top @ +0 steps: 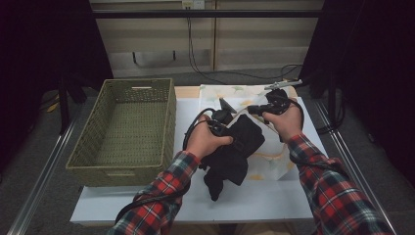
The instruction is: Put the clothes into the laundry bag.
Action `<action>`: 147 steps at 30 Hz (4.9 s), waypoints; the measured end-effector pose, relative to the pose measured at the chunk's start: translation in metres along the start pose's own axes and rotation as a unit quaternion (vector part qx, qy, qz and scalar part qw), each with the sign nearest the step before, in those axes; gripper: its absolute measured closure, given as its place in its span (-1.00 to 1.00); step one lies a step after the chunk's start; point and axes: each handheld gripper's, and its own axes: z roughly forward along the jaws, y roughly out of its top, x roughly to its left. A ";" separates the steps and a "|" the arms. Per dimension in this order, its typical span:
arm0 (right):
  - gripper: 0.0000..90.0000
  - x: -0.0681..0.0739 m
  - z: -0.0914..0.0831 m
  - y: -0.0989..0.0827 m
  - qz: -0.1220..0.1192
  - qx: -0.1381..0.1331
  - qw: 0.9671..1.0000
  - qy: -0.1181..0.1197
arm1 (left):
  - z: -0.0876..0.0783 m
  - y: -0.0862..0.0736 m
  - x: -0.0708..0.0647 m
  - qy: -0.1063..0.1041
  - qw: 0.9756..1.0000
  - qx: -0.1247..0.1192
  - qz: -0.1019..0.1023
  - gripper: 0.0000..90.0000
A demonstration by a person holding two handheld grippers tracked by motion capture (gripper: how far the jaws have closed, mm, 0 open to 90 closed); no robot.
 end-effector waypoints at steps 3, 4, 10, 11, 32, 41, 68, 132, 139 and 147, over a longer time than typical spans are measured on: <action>1.00 0.001 0.000 0.000 -0.002 0.001 1.000 -0.001 | 0.003 0.002 0.001 0.007 1.000 -0.006 -0.003 0.55; 1.00 0.001 0.000 0.000 0.000 0.002 1.000 0.000 | 0.004 0.003 0.001 0.009 1.000 -0.008 -0.006 0.55; 1.00 0.002 0.000 0.000 -0.004 0.001 1.000 0.004 | 0.008 0.008 0.004 0.018 1.000 -0.008 -0.012 0.54; 1.00 0.002 0.000 0.000 -0.003 -0.001 1.000 0.004 | 0.009 0.008 0.004 0.019 1.000 -0.009 -0.015 0.54; 1.00 0.004 -0.001 -0.001 -0.005 0.001 1.000 0.009 | 0.023 0.012 0.019 0.057 0.998 -0.009 -0.015 0.51; 1.00 0.005 0.000 -0.002 -0.005 0.003 1.000 0.012 | 0.034 0.014 0.024 0.080 0.996 -0.028 -0.010 0.42; 1.00 0.006 0.000 -0.009 -0.007 0.011 1.000 0.009 | 0.029 -0.009 0.031 0.115 0.991 -0.059 0.034 -0.82; 1.00 0.004 -0.002 -0.009 -0.004 0.007 1.000 0.013 | 0.032 0.003 0.017 0.095 0.993 -0.057 -0.046 0.65; 1.00 0.004 -0.003 -0.008 -0.004 0.007 1.000 0.015 | 0.030 0.005 0.022 0.100 0.993 -0.052 -0.036 0.65; 1.00 0.004 -0.003 -0.009 -0.001 0.008 1.000 0.014 | 0.030 0.007 0.024 0.107 0.991 -0.068 -0.045 0.65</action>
